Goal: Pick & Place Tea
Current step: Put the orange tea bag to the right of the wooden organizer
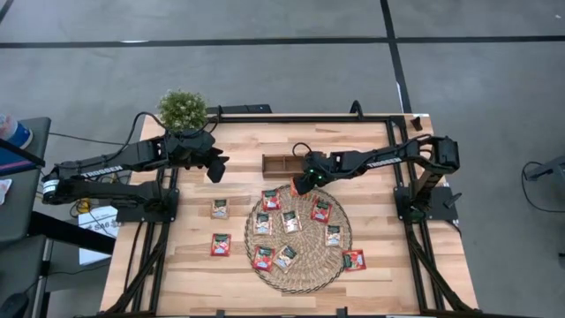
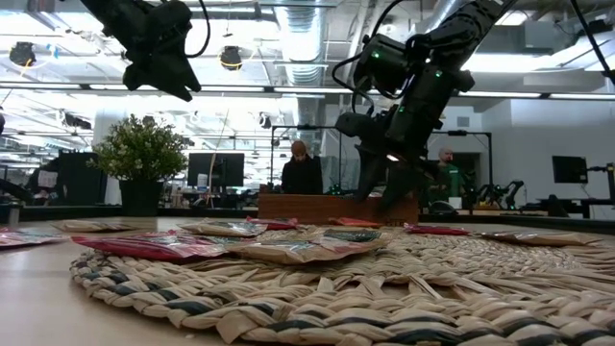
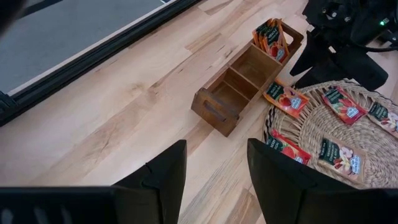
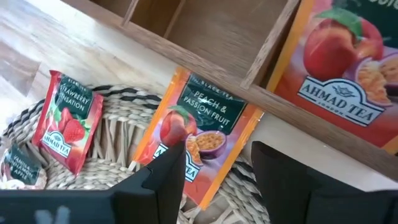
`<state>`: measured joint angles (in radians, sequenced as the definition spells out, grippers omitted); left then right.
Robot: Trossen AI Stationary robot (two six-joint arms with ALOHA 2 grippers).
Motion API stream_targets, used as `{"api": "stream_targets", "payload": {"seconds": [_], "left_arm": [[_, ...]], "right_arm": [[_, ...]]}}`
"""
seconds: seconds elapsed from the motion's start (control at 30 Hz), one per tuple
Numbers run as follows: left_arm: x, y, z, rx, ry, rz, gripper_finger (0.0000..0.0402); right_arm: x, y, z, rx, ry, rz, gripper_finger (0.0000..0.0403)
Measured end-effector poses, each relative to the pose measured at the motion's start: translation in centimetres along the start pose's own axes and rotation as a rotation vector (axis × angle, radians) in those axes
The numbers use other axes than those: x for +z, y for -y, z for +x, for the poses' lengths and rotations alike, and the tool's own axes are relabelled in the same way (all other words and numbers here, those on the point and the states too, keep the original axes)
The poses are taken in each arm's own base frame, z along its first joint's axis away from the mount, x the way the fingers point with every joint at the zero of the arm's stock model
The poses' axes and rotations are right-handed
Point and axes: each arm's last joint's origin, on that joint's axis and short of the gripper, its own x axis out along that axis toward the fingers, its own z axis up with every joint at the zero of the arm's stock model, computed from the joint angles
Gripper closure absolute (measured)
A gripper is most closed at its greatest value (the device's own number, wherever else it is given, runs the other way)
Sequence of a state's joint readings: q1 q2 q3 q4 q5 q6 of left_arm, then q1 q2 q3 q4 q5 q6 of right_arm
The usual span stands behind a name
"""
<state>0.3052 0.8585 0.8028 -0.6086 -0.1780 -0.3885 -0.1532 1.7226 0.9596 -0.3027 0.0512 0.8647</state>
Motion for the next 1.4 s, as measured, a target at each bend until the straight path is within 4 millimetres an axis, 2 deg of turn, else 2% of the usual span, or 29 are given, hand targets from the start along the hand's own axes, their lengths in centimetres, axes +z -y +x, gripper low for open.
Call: {"api": "stream_targets", "payload": {"seconds": [0.4,0.8,1.1,1.4], "left_arm": [[0.1,0.0,0.0,-0.004,0.009,-0.002,0.0240],[0.2,0.1,0.0,-0.008,0.019,-0.004,0.0240],[0.3,0.1,0.0,-0.011,0.027,-0.005,0.0240],[0.4,0.2,0.0,-0.017,0.039,-0.008,0.0240]], "right_arm": [[-1.0,-0.3,-0.1,-0.026,-0.023,0.047,0.0234],[-1.6,-0.8,-0.1,-0.052,0.010,0.102,0.0225],[-2.7,-1.6,-0.3,-0.081,0.071,0.157,0.0213],[-2.7,-1.5,0.0,-0.105,0.100,0.174,0.0215]]}}
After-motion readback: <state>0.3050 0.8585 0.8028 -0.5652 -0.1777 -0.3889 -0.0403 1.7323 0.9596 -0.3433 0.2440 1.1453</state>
